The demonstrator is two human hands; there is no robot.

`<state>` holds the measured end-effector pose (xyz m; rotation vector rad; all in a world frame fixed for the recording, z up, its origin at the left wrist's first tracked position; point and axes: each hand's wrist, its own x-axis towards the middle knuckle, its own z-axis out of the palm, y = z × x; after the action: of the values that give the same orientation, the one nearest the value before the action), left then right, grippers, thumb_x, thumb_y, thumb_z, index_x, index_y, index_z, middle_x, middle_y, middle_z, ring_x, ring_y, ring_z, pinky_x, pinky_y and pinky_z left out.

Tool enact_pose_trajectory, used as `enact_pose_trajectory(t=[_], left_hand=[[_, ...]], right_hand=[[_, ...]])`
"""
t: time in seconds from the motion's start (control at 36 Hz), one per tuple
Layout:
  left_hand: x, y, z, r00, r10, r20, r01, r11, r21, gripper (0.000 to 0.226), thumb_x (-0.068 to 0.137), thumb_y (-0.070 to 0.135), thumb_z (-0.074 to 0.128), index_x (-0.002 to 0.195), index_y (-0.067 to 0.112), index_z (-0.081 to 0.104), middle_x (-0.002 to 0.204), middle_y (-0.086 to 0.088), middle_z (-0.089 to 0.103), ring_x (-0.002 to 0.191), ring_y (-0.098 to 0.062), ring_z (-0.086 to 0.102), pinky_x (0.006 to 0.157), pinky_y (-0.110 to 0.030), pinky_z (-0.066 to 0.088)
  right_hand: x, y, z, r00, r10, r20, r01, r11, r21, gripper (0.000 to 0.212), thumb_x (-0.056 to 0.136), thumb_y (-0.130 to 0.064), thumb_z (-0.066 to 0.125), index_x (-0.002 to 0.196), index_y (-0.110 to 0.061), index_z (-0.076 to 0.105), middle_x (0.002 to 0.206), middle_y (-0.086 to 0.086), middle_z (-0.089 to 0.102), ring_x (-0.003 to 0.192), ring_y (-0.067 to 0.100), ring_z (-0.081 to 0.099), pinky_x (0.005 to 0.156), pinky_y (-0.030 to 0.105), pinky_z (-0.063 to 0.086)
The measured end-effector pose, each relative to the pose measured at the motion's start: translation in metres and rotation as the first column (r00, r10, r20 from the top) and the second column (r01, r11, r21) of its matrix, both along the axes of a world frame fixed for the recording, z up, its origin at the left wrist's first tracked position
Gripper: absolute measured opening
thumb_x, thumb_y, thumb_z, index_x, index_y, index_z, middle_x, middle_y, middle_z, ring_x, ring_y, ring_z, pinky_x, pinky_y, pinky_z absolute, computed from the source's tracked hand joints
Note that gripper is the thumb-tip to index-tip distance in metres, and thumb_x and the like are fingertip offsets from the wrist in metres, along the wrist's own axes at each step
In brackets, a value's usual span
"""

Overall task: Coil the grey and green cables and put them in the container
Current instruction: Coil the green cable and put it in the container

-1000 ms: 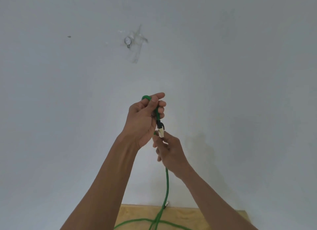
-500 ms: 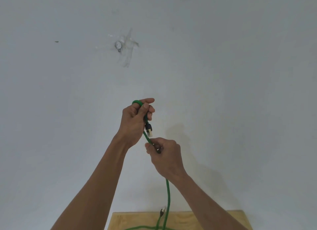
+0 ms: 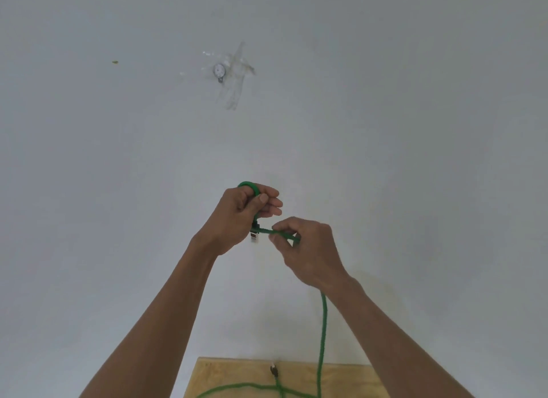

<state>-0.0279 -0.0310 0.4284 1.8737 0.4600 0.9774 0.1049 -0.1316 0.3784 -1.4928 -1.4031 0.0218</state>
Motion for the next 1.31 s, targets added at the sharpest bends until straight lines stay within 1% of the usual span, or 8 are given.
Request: enact_pose_trajectory(t=[0.11,0.31,0.47,0.72,0.83,0.94,1.06,1.31], left_hand=[[-0.005,-0.004,-0.006,0.976,0.05,-0.214,-0.037,0.997,0.062,0.024,0.106,0.012,0.044,0.104,0.001,0.065,0.095,-0.014,0.074,0.084,-0.019,0.072,0.081,-0.037,0.056],[0.0,-0.033,-0.01,0.923,-0.174,-0.344,0.113,0.975,-0.19,0.071,0.101,0.058,0.025,0.099,-0.002,0.063,0.075,-0.013,0.065,0.066,-0.023,0.053,0.068,-0.035,0.045],[0.006,-0.047,-0.015,0.913,-0.407,0.033,0.362,0.772,-0.522,0.05,0.102,0.046,0.041,0.091,0.002,0.062,0.065,-0.013,0.053,0.052,-0.02,0.044,0.057,-0.031,0.041],[0.024,-0.056,-0.021,0.725,-0.624,0.294,0.686,0.61,-0.397,0.022,0.099,0.013,0.047,0.098,0.0,0.065,0.074,-0.009,0.066,0.058,-0.016,0.057,0.063,-0.029,0.049],[0.035,-0.046,-0.017,0.736,-0.551,0.393,0.675,0.637,-0.372,0.019,0.094,0.01,0.053,0.099,0.001,0.07,0.083,-0.011,0.069,0.069,-0.018,0.065,0.071,-0.029,0.055],[0.037,-0.028,-0.012,0.81,-0.415,0.414,0.567,0.734,-0.374,0.015,0.089,0.007,0.059,0.098,0.003,0.071,0.087,-0.011,0.069,0.074,-0.019,0.066,0.075,-0.028,0.057],[0.039,-0.015,-0.004,0.85,-0.278,0.448,0.459,0.807,-0.372,0.015,0.088,0.001,0.054,0.095,-0.001,0.067,0.084,-0.013,0.068,0.077,-0.02,0.067,0.077,-0.028,0.057],[0.036,0.005,-0.001,0.869,-0.198,0.454,0.368,0.871,-0.325,0.015,0.091,0.002,0.052,0.101,-0.004,0.062,0.087,-0.011,0.074,0.081,-0.021,0.072,0.08,-0.029,0.058]], right_hand=[[0.021,-0.003,0.026,0.975,0.202,0.089,-0.197,0.979,-0.056,0.014,0.087,-0.012,0.072,0.099,-0.019,0.074,0.09,-0.015,0.073,0.076,-0.001,0.065,0.071,0.014,0.05],[0.042,0.001,0.058,0.948,0.318,0.0,-0.318,0.948,-0.012,0.016,0.071,-0.012,0.086,0.083,-0.015,0.076,0.076,-0.013,0.072,0.069,0.004,0.062,0.068,0.02,0.048],[0.054,0.004,0.061,0.871,0.457,-0.178,-0.447,0.889,0.093,0.025,0.063,0.002,0.089,0.084,-0.001,0.075,0.077,0.005,0.073,0.073,0.012,0.069,0.07,0.021,0.053],[0.052,0.0,0.011,0.716,0.491,-0.496,-0.509,0.854,0.111,0.011,0.08,-0.033,0.073,0.079,-0.024,0.078,0.068,0.003,0.072,0.066,0.026,0.06,0.065,0.046,0.05],[0.037,-0.007,-0.011,0.675,0.485,-0.556,-0.517,0.848,0.113,0.015,0.078,-0.046,0.076,0.071,-0.033,0.073,0.064,-0.01,0.063,0.063,0.017,0.054,0.059,0.029,0.045],[0.029,-0.007,-0.031,0.761,0.331,-0.558,-0.387,0.922,0.019,0.031,0.101,-0.015,0.051,0.086,-0.029,0.074,0.071,-0.002,0.068,0.058,0.018,0.047,0.055,0.034,0.043],[0.019,-0.009,-0.039,0.744,0.301,-0.597,-0.358,0.933,0.026,0.016,0.099,-0.014,0.058,0.105,-0.014,0.073,0.071,0.0,0.067,0.054,0.015,0.043,0.049,0.028,0.041],[-0.009,-0.012,-0.05,0.633,0.217,-0.743,-0.264,0.963,0.056,0.014,0.093,-0.02,0.068,0.093,-0.008,0.076,0.067,0.002,0.067,0.049,0.011,0.043,0.044,0.022,0.034]])
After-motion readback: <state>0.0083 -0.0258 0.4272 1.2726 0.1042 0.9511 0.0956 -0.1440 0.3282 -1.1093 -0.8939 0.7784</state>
